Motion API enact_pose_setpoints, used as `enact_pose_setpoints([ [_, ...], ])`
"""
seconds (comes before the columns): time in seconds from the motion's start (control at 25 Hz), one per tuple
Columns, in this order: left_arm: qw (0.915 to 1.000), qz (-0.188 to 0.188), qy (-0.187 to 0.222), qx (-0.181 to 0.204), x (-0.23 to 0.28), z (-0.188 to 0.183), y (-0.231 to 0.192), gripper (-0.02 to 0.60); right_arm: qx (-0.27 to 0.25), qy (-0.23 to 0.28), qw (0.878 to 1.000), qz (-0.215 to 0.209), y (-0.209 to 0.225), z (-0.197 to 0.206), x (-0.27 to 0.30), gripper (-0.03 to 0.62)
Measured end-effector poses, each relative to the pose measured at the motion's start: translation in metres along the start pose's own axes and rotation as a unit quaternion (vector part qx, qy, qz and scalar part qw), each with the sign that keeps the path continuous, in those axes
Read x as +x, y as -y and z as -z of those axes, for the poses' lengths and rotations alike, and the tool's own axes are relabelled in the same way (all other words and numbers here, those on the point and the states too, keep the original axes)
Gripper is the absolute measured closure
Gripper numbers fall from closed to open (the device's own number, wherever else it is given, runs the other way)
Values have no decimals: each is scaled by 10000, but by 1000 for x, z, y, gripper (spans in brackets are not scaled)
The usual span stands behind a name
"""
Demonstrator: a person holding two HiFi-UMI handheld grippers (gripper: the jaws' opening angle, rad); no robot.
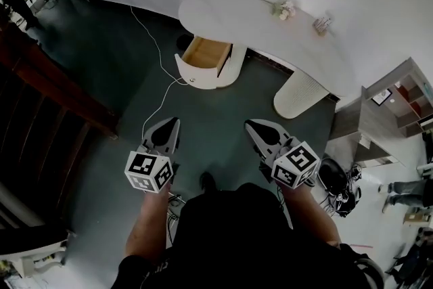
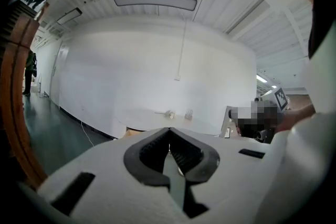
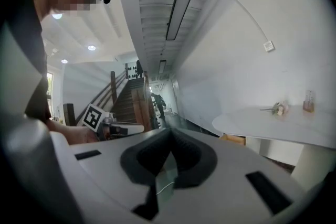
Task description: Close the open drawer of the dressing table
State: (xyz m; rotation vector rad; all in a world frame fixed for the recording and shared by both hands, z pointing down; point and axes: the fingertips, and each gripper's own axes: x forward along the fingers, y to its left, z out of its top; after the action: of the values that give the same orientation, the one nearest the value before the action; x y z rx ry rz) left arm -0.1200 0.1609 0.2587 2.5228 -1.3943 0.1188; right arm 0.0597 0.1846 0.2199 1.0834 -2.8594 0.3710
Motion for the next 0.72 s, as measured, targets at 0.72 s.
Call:
enact_pose_setpoints([
  [0.72,9979,-242,-597,64,173,-4,-107,572,556,-390,9974,-255,164,20,157,588],
])
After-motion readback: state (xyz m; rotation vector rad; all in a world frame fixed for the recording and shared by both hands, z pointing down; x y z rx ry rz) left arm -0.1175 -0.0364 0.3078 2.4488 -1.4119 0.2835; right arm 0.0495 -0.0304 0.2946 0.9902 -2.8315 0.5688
